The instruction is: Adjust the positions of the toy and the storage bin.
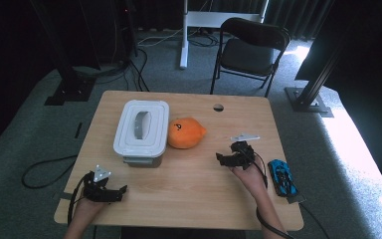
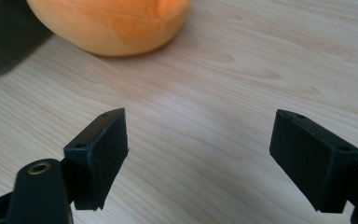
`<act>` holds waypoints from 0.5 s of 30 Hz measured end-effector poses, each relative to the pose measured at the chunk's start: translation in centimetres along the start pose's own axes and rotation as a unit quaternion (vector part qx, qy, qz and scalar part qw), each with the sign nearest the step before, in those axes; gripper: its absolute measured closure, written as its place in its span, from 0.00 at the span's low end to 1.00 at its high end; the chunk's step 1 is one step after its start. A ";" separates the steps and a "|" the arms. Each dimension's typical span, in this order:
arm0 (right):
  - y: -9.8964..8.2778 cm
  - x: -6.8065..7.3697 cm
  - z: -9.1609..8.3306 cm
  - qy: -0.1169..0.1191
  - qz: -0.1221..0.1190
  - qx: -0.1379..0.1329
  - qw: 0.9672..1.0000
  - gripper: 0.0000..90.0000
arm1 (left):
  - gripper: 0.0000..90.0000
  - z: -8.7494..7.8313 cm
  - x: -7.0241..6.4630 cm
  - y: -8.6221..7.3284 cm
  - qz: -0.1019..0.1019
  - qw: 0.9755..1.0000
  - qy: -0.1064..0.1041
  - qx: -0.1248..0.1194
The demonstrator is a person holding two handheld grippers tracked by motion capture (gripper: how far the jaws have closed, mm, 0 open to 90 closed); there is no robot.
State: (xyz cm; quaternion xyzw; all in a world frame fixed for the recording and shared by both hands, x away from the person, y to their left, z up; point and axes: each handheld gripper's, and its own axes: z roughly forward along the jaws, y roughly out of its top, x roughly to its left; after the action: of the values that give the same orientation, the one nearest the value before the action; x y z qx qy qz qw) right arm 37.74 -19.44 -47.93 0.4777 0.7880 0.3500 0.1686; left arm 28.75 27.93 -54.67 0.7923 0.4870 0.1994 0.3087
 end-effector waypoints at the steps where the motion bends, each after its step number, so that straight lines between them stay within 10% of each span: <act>1: 0.0 0.0 0.0 0.000 0.000 0.000 1.000 0.21 | 0.00 0.0 0.0 0.0 0.000 1.000 0.000 0.000; 15: 2.2 2.4 2.3 0.028 -0.004 -0.007 1.000 0.20 | 0.00 0.0 0.0 0.0 0.000 1.000 0.000 0.000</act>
State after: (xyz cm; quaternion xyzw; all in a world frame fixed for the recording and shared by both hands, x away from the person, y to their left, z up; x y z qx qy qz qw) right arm 39.41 -15.80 -47.81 0.4632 0.7918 0.3684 0.1512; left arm 28.75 27.93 -54.67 0.7923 0.4870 0.1994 0.3087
